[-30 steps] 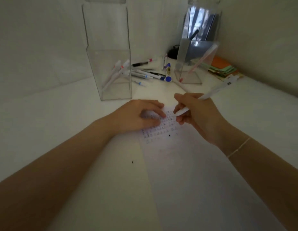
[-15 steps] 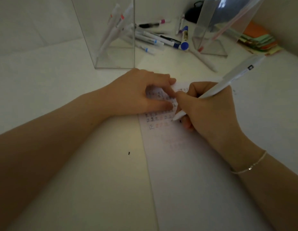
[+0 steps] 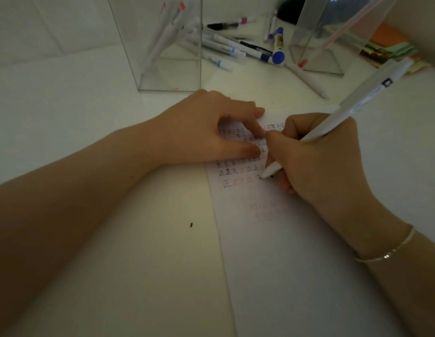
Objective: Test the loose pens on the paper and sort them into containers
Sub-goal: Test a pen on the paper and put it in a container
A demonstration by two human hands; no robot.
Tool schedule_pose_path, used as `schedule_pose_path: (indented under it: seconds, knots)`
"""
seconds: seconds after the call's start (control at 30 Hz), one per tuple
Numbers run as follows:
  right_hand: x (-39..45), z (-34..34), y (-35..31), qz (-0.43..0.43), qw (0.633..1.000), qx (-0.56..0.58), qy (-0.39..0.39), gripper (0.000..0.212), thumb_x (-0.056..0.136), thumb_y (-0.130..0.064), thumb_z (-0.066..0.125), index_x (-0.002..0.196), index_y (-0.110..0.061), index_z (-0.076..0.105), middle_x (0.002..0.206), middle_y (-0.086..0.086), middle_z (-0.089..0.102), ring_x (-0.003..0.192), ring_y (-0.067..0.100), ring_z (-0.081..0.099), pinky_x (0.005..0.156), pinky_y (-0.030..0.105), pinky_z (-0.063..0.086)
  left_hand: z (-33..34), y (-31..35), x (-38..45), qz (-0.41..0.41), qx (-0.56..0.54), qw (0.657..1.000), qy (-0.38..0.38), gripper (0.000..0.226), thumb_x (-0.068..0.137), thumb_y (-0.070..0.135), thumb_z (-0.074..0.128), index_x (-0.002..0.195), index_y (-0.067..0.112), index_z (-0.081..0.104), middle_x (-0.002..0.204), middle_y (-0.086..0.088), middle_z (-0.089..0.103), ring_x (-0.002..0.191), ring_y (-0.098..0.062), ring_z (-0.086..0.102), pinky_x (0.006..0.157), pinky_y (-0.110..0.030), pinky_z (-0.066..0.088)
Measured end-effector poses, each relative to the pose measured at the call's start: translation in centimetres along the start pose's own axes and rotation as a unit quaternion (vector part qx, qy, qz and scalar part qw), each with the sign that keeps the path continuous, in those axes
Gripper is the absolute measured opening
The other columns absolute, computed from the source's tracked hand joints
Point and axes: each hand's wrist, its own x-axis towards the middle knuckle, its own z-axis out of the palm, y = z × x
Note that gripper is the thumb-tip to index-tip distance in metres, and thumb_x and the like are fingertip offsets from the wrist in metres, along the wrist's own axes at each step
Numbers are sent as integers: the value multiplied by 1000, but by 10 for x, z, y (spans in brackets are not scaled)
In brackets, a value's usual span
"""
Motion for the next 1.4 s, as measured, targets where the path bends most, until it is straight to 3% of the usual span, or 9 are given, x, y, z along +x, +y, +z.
schedule_pose_path:
  seconds: [0.2,0.47,0.67,0.8,0.93,1.03,1.2,1.27,1.4]
  knots:
    - [0,1,1,-1,1000,1,9,28,81,-1,62,62,16,52,48,24,54,27,6,49,30,14,35,-1,-1,1,4,12,1000,-3,36,71,50,65,105,38,67,133,16,53,120,17,36,102,-4,27]
    - [1,2,4,-19,1000,-16,13,31,81,0,62,55,13,48,44,22,51,28,7,46,32,14,33,0,-3,1,10,21,1000,-4,36,72,49,65,107,38,66,134,15,52,123,15,34,101,-3,23]
    - [3,-1,4,5,999,11,30,30,78,3,59,56,12,42,55,34,46,40,21,38,35,19,31,1,-2,1,3,6,1000,-5,33,73,44,73,105,35,68,133,13,54,125,11,38,108,-13,29]
    - [13,-17,-6,87,992,93,17,27,85,-12,63,64,-10,46,45,7,44,31,9,35,35,15,29,2,-3,0,5,-5,1000,-2,39,69,50,68,104,35,69,133,13,54,124,8,42,110,-25,33]
    - [30,-37,-34,73,997,-8,14,20,91,-35,54,81,-19,47,52,3,47,34,8,41,33,17,32,4,-5,-1,11,-9,1000,-1,45,66,62,63,103,39,68,134,12,53,127,5,42,112,-31,31]
    - [44,-53,-61,36,999,-22,-7,18,96,-26,49,80,-17,53,53,3,59,43,11,53,39,20,43,3,-4,-1,7,-1,1000,-5,39,71,54,69,106,37,68,136,11,51,128,4,40,113,-29,29]
    - [61,-60,-93,76,985,133,-75,21,89,7,46,91,-6,63,68,7,65,56,12,61,58,20,55,2,-1,-2,7,31,999,-12,35,77,50,69,109,38,66,140,14,48,130,4,36,114,-26,24]
    - [64,-60,-100,96,968,217,-83,19,90,-3,45,81,-7,61,63,6,55,46,11,45,41,20,37,1,1,-2,8,40,999,-19,35,78,49,68,111,36,66,141,14,46,132,6,33,115,-22,19]
    - [72,-66,-106,158,910,366,-114,62,81,-69,39,49,-16,37,44,-2,27,41,12,19,42,23,17,0,3,-3,12,35,999,-25,37,80,48,67,113,33,65,143,14,43,131,11,29,115,-20,15]
